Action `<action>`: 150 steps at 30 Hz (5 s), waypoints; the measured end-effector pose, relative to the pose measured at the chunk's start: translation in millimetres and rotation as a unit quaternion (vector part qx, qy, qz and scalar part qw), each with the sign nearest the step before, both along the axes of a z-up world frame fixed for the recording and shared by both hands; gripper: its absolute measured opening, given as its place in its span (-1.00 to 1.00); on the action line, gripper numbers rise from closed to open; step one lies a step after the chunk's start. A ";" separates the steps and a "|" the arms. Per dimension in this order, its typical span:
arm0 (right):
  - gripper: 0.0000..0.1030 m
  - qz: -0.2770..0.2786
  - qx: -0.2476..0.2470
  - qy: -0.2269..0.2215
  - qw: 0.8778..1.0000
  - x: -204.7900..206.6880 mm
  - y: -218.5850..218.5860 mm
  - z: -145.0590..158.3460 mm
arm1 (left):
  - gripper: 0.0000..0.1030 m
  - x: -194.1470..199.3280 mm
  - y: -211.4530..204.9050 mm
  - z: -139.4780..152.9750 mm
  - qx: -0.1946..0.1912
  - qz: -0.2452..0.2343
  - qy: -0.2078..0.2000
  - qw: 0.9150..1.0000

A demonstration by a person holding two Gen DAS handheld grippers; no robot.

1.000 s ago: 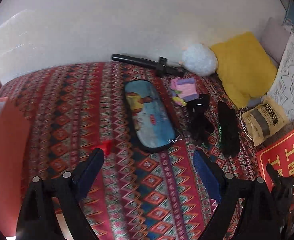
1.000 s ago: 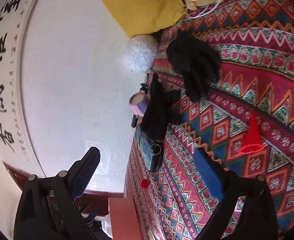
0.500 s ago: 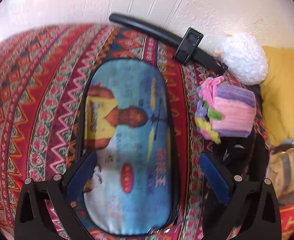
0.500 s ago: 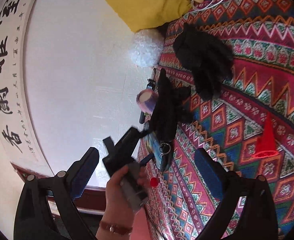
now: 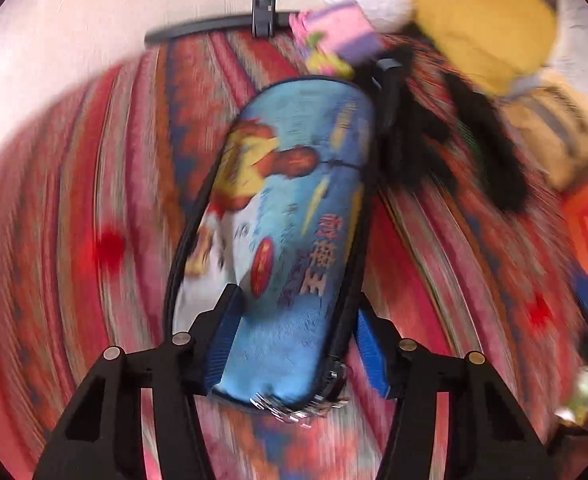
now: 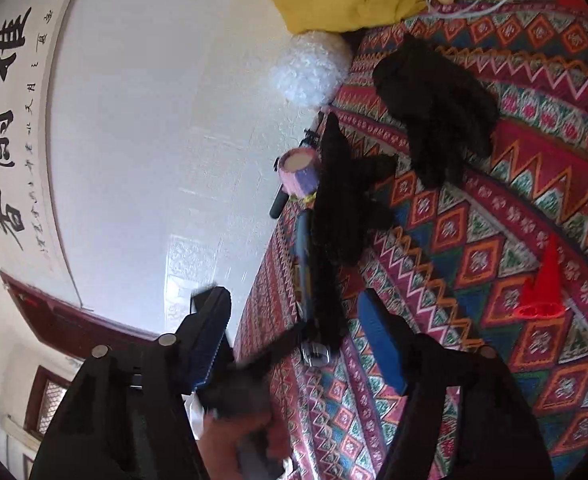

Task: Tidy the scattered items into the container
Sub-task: 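Grasp the blue printed zip pouch with the left tool and lift it, then drop the blue pouch into the pink box with the left tool, then grasp a black glove with left while right grasps the other black glove, then carry the black gloves over the pink box and open both tools, then grasp a red plastic cone with left while right grasps the pink-purple knitted basket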

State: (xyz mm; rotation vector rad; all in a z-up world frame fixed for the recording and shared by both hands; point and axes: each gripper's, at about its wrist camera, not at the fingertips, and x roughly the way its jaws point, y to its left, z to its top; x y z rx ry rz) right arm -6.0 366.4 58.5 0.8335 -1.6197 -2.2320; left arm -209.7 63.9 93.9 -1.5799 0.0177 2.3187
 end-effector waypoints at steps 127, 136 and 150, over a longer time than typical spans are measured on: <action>0.46 0.255 0.383 0.087 0.884 -13.6 -405.5 127.7 | 0.60 283.0 -399.9 164.4 -0.008 0.434 0.264 0.861; 0.56 0.209 0.353 0.048 0.911 -1.8 -307.0 118.5 | 0.60 274.2 -344.4 185.1 -0.062 0.405 0.295 0.863; 0.58 -0.009 0.324 -0.042 0.945 27.5 -15.9 90.7 | 0.84 186.7 -139.9 137.7 -0.062 0.198 0.242 0.948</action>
